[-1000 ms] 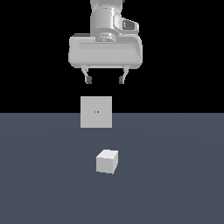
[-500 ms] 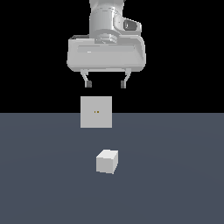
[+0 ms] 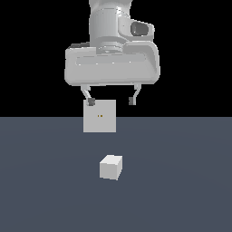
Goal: Plug the charger into the wall socket.
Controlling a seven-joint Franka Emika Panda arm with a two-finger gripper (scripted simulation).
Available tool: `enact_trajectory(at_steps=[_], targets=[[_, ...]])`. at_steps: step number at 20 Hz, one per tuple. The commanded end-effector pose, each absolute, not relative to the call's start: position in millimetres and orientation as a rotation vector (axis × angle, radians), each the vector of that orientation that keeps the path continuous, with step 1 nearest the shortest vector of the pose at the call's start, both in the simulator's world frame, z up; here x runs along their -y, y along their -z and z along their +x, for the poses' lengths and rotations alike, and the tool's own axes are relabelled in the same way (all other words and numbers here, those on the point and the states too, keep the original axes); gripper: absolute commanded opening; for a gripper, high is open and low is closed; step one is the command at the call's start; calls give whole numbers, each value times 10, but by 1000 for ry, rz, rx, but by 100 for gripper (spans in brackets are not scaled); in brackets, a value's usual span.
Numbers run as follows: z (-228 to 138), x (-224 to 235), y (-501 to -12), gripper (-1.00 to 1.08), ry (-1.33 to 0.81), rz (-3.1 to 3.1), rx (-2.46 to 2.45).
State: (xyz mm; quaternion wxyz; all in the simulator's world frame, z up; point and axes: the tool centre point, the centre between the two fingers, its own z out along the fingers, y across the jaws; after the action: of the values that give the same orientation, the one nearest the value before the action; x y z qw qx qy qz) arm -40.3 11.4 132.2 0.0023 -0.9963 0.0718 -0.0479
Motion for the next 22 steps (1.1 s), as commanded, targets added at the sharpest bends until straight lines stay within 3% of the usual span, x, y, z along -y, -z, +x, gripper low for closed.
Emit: enact_trajectory(at_steps=[1,11,22], targets=[[-525,-103,-1191,100,172,-3126,-258],[-864,-80,-775,100,238,-3126,-360],[-961,-76,-633,100,257,-3126,-392]])
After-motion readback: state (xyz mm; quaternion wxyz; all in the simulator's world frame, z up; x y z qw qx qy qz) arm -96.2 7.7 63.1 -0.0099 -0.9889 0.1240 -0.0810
